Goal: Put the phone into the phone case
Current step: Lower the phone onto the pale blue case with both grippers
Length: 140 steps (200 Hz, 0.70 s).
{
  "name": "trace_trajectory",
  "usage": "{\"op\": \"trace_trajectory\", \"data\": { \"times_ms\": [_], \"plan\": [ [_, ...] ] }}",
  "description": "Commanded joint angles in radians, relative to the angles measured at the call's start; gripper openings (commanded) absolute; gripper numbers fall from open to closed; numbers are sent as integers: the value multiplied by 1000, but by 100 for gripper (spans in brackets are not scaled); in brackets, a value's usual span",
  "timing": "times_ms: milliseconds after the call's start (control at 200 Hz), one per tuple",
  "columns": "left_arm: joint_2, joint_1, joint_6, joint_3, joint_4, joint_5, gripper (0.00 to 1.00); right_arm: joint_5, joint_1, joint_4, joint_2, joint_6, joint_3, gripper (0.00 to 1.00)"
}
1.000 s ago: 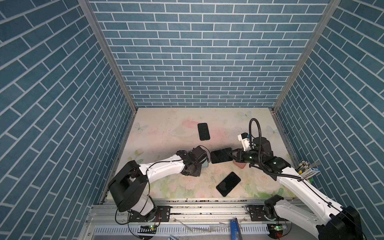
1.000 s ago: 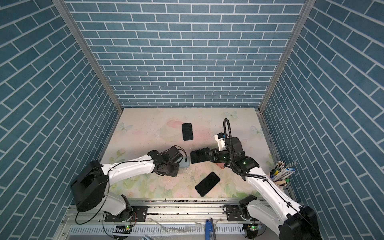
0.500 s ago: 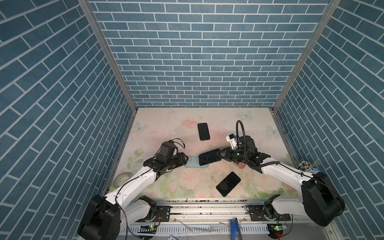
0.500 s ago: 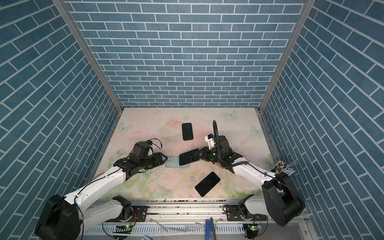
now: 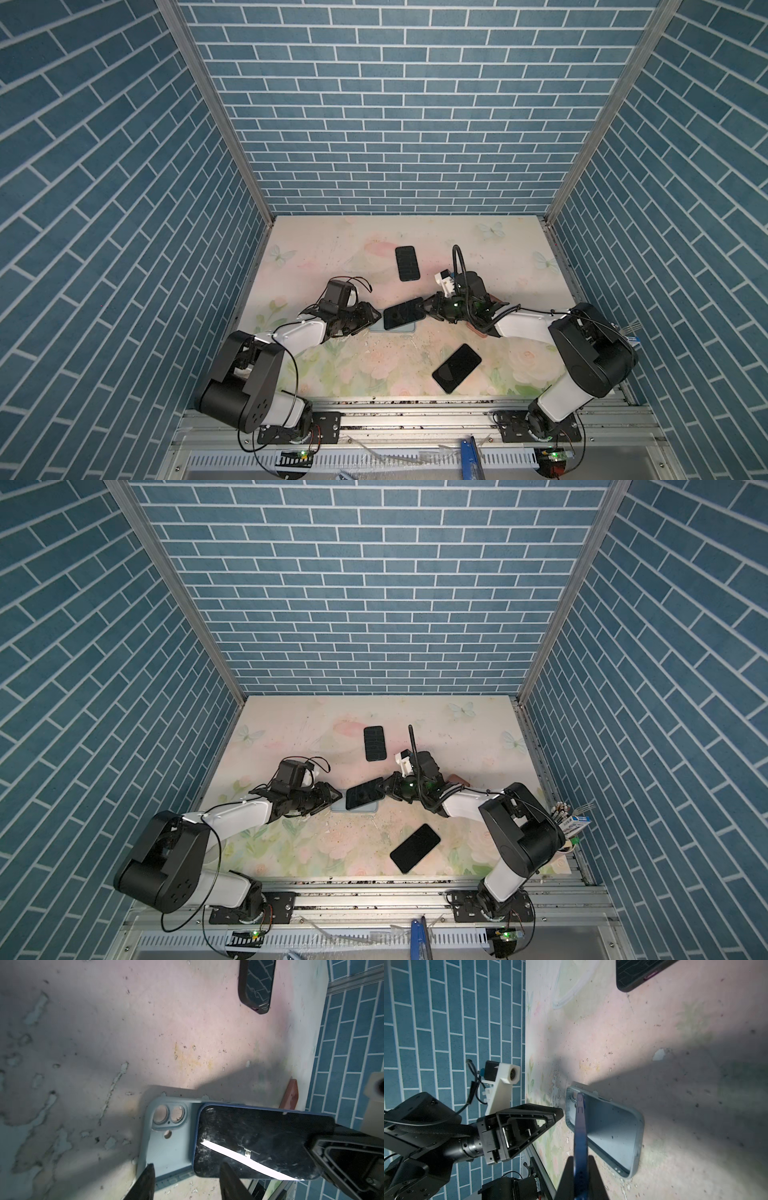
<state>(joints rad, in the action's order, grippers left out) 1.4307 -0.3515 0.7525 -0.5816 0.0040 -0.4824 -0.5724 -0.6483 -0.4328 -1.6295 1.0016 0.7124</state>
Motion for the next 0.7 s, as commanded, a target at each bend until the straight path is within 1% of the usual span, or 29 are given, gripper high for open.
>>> {"op": "trace_trajectory", "data": {
  "times_ms": [0, 110, 250, 355, 535, 695],
  "plan": [
    [1, 6, -41, -17, -50, 33, 52, -12, -7, -73, -5, 43, 32, 0],
    [0, 6, -51, -8, -70, 55, 52, -22, -13, -55, -12, 38, 35, 0],
    [25, 6, -56, -7, -54, 45, 53, -20, -23, -32, -20, 21, 36, 0],
    [61, 7, -52, -14, -26, 23, 53, -12, -34, -32, -35, 20, 38, 0],
    [119, 5, -11, -9, 53, -33, 49, 2, -63, -65, -96, 33, 61, 0],
    [137, -14, 16, -6, 98, -64, 48, 5, -85, -86, -128, 49, 75, 0]
  ]
}}
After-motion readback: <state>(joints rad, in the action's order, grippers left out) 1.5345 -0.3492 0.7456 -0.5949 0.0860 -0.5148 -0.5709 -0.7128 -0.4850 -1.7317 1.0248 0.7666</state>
